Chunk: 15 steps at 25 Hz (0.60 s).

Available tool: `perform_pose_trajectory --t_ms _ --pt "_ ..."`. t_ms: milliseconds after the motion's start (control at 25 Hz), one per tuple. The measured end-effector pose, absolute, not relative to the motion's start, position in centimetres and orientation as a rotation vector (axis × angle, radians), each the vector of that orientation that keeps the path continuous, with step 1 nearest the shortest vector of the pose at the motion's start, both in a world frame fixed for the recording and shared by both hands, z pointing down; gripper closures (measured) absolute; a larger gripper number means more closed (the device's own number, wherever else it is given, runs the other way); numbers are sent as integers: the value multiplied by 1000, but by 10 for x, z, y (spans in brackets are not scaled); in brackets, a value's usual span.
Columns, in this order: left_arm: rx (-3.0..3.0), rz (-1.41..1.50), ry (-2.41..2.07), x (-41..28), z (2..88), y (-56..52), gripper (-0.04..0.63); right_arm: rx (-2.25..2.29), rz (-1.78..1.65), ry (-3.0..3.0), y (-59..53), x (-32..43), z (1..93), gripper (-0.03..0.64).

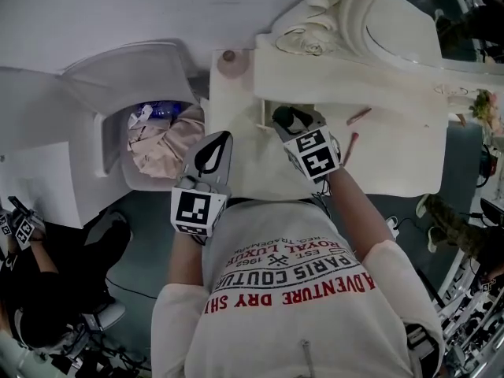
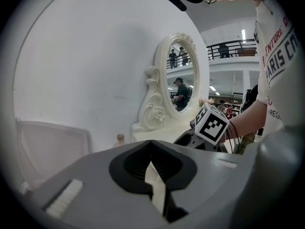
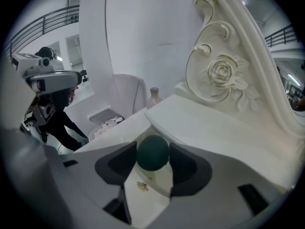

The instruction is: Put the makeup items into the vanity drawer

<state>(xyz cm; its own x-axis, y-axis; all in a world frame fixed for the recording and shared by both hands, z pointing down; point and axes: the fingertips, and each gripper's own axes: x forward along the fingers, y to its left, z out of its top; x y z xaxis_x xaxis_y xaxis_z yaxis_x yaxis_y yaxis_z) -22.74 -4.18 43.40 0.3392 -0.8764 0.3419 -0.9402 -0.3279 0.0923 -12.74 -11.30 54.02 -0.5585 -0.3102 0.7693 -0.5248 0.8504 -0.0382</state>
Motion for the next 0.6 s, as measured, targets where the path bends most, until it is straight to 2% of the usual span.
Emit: perform_pose_trajectory --t_ms 160,600 --pt "2344 323 -1610 -238 440 -41 586 646 353 -2174 -112 -129 546 364" --pt "2488 323 -1426 -204 433 -66 586 894 423 -2103 -110 -63 534 364"
